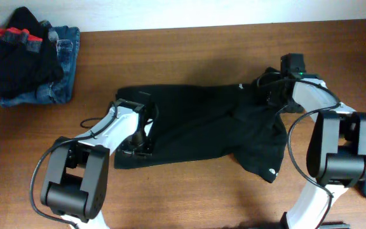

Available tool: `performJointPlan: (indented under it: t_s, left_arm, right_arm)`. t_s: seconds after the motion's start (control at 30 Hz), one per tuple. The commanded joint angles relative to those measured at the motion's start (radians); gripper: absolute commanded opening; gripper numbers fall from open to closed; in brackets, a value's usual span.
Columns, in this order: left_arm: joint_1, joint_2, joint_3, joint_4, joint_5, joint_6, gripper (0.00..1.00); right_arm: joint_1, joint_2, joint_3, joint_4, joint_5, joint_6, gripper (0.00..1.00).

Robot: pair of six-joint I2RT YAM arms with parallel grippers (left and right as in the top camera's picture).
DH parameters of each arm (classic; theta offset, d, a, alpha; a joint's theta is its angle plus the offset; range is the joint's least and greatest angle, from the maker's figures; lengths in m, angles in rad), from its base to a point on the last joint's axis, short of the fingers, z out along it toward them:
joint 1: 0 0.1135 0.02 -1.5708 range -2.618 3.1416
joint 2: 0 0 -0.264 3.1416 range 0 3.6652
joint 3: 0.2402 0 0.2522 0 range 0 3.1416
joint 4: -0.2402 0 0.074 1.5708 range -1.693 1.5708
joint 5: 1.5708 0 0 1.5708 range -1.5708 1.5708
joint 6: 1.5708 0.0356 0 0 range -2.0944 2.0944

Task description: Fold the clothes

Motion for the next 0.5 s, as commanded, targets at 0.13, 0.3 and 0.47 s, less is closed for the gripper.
performJointPlan:
  t_s: [0.13, 0.3, 0.47]
  left_arm:
    - [0.02, 0.003, 0.013, 0.003, -0.024, -0.012, 0.43]
    - [0.02, -0.023, 0.107, -0.023, -0.02, -0.012, 0.44]
    - [0.019, -0.072, 0.177, -0.031, -0.02, -0.012, 0.63]
  right_arm:
    - [-0.017, 0.031, 0.043, -0.041, 0.002, -0.004, 0.99]
    - [-0.017, 0.025, 0.168, -0.208, 0.001, -0.003, 0.99]
    - [-0.017, 0.012, 0.35, -0.461, -0.068, -0.003, 0.99]
